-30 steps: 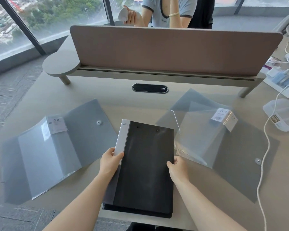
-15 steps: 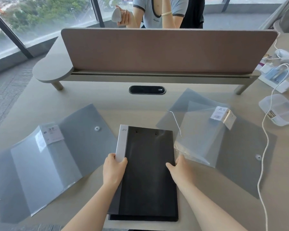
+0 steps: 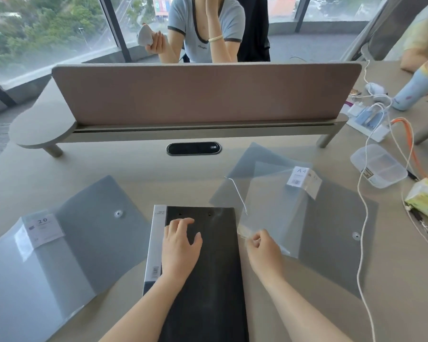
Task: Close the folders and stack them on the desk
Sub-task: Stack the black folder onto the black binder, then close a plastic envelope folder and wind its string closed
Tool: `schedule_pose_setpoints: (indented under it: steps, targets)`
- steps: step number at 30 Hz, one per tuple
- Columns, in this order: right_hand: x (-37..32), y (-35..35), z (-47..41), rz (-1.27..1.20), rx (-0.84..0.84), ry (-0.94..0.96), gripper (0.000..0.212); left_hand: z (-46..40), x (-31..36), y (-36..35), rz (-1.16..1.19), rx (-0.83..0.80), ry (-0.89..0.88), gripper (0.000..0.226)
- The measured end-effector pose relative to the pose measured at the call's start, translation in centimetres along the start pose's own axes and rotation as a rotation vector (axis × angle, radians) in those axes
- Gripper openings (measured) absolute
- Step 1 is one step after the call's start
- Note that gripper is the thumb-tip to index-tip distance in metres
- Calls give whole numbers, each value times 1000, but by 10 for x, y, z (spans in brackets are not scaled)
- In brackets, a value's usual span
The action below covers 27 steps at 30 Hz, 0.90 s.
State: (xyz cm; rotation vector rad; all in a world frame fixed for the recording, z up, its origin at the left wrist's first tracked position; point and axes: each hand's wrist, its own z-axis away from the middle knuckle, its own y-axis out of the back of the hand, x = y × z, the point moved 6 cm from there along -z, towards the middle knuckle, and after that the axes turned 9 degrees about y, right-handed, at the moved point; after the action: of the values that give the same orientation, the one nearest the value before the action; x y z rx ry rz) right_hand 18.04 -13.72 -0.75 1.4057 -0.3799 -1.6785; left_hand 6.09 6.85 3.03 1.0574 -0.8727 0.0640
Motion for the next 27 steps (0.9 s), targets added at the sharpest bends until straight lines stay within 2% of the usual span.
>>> schedule_pose_setpoints:
  steps: [4, 9, 17, 21, 27]
  targets:
    - [1, 37, -27, 30, 56, 12, 5, -8, 45, -33, -37, -63, -107, 35]
    - [16, 91, -70, 19, 122, 42, 8, -9, 104, -79, -66, -141, -140, 37]
    - [50, 156, -136, 11, 87, 111, 54, 3, 164, -163, -195, -376, -123, 66]
    - [70, 172, -173, 45, 7, 117, 62, 8, 178, -202, -291, -457, -82, 77]
    - [79, 185, -215, 103, -101, 130, 70, 1, 190, -235, -368, -433, -69, 81]
